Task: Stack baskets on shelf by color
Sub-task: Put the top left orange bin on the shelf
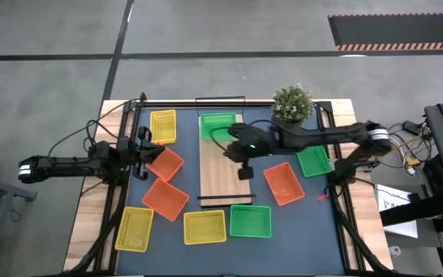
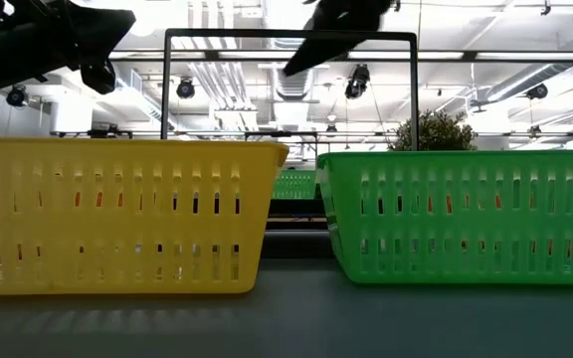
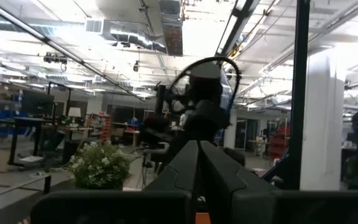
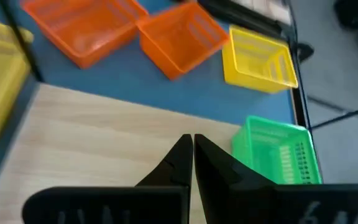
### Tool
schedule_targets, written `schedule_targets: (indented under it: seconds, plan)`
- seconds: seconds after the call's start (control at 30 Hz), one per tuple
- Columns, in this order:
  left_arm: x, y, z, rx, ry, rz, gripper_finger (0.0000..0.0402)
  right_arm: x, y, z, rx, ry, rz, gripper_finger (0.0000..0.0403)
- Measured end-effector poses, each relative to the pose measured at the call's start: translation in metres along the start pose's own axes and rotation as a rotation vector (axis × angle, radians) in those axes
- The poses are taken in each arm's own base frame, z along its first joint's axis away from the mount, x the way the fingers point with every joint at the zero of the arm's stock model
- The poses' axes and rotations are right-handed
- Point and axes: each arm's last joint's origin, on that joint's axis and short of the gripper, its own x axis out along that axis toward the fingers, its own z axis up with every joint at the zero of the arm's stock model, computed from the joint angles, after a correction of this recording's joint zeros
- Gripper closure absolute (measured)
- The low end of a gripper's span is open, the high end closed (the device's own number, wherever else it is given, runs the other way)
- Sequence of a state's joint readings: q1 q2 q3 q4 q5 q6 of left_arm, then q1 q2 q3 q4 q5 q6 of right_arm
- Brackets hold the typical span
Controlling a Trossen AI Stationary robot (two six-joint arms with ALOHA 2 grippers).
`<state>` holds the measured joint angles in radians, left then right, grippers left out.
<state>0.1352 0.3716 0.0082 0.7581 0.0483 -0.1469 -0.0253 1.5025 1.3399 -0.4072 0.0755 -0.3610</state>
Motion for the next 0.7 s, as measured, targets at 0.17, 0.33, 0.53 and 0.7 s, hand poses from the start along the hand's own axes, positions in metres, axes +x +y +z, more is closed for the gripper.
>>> schedule_targets:
  seconds: [0.17, 0.33, 0.53, 0.7]
  plan:
    - [0.0, 0.0, 0.001, -0.017, -0.002, 0.0, 0.0402, -0.021, 0.025, -0.029, 0.028, -0.133, -0.014, 0.0394]
    - [0.001, -0.001, 0.003, -0.077, -0.022, -0.005, 0.0402, -0.043, 0.047, -0.056, 0.053, -0.272, -0.006, 0.0394]
    - [0.002, -0.001, 0.009, -0.154, -0.072, -0.017, 0.0402, -0.062, 0.066, -0.08, 0.065, -0.434, -0.001, 0.0394]
    - [0.007, -0.002, 0.013, -0.188, -0.079, -0.021, 0.0402, -0.067, 0.076, -0.097, 0.062, -0.525, -0.003, 0.0394]
